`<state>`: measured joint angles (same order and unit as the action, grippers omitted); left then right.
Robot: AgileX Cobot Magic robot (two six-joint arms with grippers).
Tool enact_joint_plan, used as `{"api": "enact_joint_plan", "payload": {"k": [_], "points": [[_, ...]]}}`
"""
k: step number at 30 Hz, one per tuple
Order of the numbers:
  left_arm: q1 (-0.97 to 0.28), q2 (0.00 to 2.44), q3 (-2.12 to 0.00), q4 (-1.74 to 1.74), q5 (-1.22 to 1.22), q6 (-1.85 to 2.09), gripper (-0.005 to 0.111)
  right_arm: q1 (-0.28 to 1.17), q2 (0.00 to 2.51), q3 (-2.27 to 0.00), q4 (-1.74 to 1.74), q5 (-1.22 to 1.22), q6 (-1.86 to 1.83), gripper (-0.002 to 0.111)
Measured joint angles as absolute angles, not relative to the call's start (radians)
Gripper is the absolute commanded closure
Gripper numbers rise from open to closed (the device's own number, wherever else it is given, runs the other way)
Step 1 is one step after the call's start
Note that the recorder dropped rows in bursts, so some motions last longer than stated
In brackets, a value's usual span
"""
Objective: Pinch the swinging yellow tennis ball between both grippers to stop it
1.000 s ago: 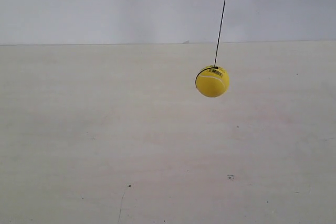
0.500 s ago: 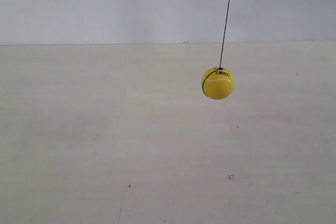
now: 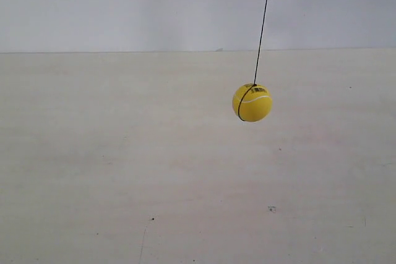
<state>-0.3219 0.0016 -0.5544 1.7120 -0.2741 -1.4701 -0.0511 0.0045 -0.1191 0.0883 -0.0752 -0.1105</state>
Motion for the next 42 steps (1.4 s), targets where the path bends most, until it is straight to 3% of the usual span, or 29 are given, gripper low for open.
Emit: {"api": "enact_joint_plan", "payload": {"k": [5,20,42], "points": [[-0.322,0.002,-0.554,1.712,-0.274,-1.470,0.102,-0.051,0.005,-0.061,0.182,0.026,-0.266,0.108],[-0.322,0.002,-0.554,1.712,-0.274,-1.470,0.102,-0.051,0.005,-0.003,0.171,0.310,-0.225,0.108],[-0.322,0.002,-0.554,1.712,-0.274,-1.472,0.102,-0.051,0.005,0.001,0.098,0.343,-0.169,0.108]]}}
